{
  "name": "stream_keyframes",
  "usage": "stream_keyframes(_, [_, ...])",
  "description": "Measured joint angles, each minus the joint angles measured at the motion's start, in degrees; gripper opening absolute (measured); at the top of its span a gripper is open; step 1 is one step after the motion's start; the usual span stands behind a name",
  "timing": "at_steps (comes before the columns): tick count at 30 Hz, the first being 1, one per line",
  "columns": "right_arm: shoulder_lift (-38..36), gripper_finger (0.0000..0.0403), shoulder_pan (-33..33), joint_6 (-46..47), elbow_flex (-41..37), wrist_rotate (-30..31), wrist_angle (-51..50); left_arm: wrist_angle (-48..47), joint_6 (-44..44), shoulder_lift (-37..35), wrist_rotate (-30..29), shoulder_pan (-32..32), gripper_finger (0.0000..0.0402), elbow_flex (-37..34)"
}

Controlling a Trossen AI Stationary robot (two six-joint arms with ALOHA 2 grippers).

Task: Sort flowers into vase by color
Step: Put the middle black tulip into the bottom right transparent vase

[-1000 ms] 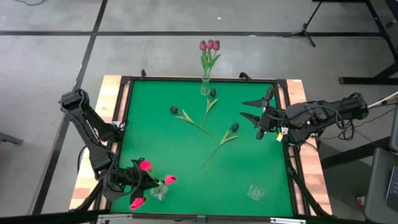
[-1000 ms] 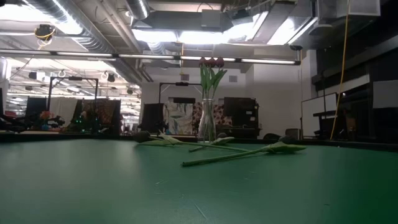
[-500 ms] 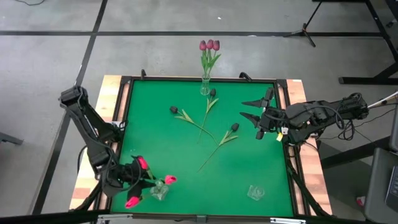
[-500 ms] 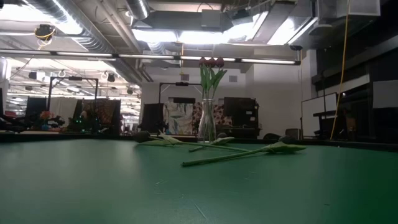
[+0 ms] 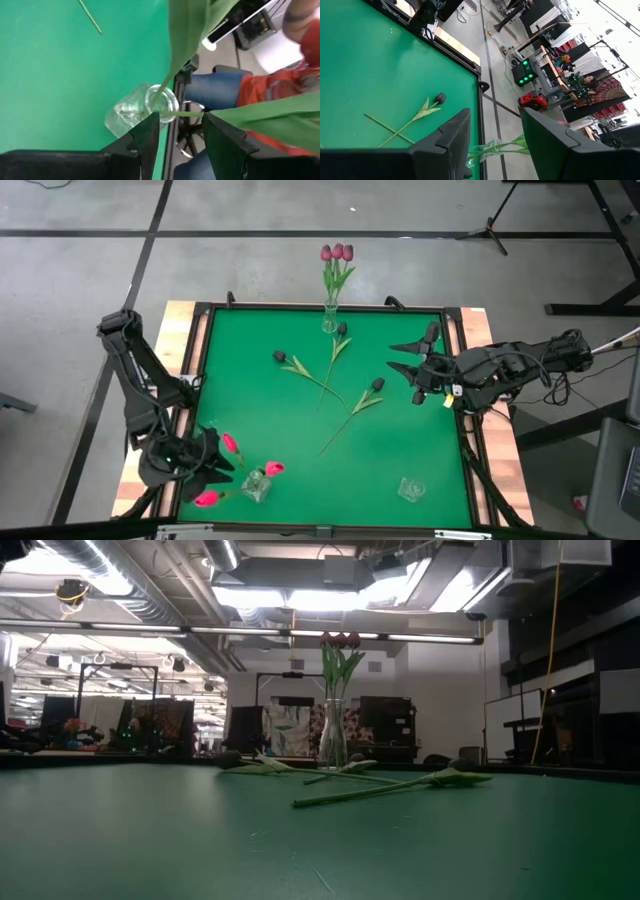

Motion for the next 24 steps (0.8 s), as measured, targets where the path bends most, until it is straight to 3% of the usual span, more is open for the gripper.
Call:
stream_keyframes(9, [-6.26, 0.0179, 0.00, 1.85, 0.00, -7.44, -0.73, -1.43, -0.04, -9.99, -4.87, -1.09, 0.0142, -0.01])
stream_keyframes(13, [-10.70, 0.0179, 0.00, 4.38, 0.04, -8.04, -2.95, -1.79, 1.78, -15.23, -9.00, -1.09, 0.0134, 0.01])
stream_keyframes(19, [-17.51, 0.0179, 0.00, 9.41, 0.04, -9.77, -7.89, -2.12, 9.64, -21.63, -17.92, -1.07, 0.0127, -0.01])
stream_keyframes(24, [-21.76, 0.0179, 0.00, 12.67, 0.07, -14.12, -12.83, -1.97, 16.18, -24.42, -30.24, -1.07, 0.0126, -0.01])
